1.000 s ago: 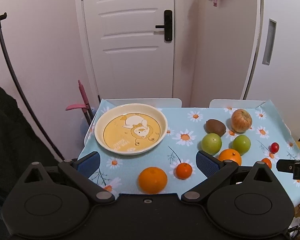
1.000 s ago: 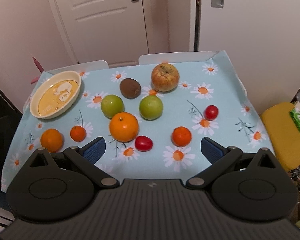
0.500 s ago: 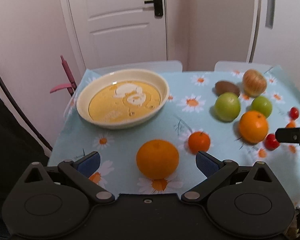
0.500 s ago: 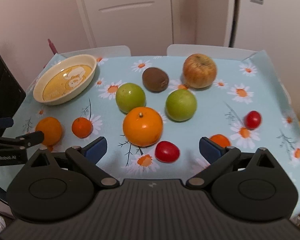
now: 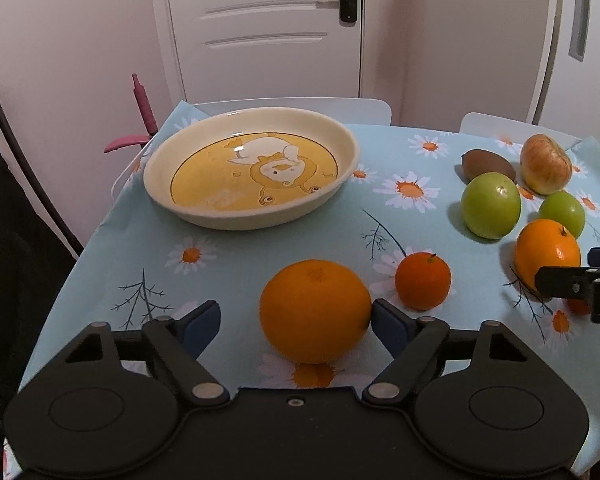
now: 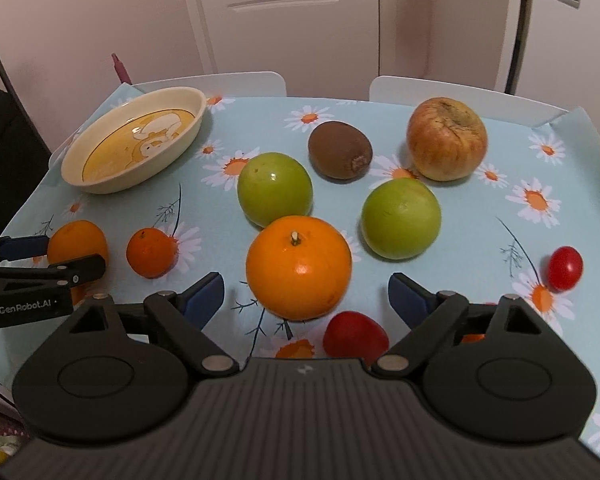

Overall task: Organize fruits
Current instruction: 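Grasp a large orange with the left tool while the right tool grasps the stemmed orange, then carry both oranges over the yellow bowl while the left tool opens, dropping its orange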

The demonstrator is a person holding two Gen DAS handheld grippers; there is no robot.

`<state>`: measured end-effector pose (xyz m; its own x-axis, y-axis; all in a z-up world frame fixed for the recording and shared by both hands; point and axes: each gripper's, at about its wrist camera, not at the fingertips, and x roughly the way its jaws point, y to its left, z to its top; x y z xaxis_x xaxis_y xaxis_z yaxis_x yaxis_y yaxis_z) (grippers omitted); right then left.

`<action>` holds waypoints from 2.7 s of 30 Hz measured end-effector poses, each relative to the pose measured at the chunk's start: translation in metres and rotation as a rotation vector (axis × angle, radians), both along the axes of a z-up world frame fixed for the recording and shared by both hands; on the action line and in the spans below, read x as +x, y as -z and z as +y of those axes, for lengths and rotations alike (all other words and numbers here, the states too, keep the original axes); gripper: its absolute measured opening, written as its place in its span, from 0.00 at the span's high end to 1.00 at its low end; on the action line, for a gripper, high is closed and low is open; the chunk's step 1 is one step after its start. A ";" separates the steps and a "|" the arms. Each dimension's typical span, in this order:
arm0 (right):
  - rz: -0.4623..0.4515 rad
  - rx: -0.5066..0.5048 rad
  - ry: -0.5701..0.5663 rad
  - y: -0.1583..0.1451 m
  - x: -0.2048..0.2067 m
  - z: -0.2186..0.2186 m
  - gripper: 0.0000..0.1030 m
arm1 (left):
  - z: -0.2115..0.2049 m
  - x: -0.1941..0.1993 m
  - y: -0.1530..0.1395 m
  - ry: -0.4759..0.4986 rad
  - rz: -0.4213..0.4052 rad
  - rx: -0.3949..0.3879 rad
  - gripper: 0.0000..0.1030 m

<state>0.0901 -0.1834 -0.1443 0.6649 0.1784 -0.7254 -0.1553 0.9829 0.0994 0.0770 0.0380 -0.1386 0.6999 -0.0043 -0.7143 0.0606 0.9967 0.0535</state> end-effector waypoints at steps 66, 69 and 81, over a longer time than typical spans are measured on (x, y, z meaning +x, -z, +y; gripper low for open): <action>-0.047 0.095 -0.123 -0.077 0.182 0.132 0.26 | 0.055 0.154 -0.058 0.022 -0.092 0.061 0.39; -0.032 0.093 -0.101 -0.069 0.191 0.134 0.26 | 0.057 0.174 -0.044 0.047 -0.066 0.056 0.39; 0.021 0.077 -0.052 -0.047 0.213 0.132 0.26 | 0.055 0.212 -0.003 0.114 0.019 0.055 0.38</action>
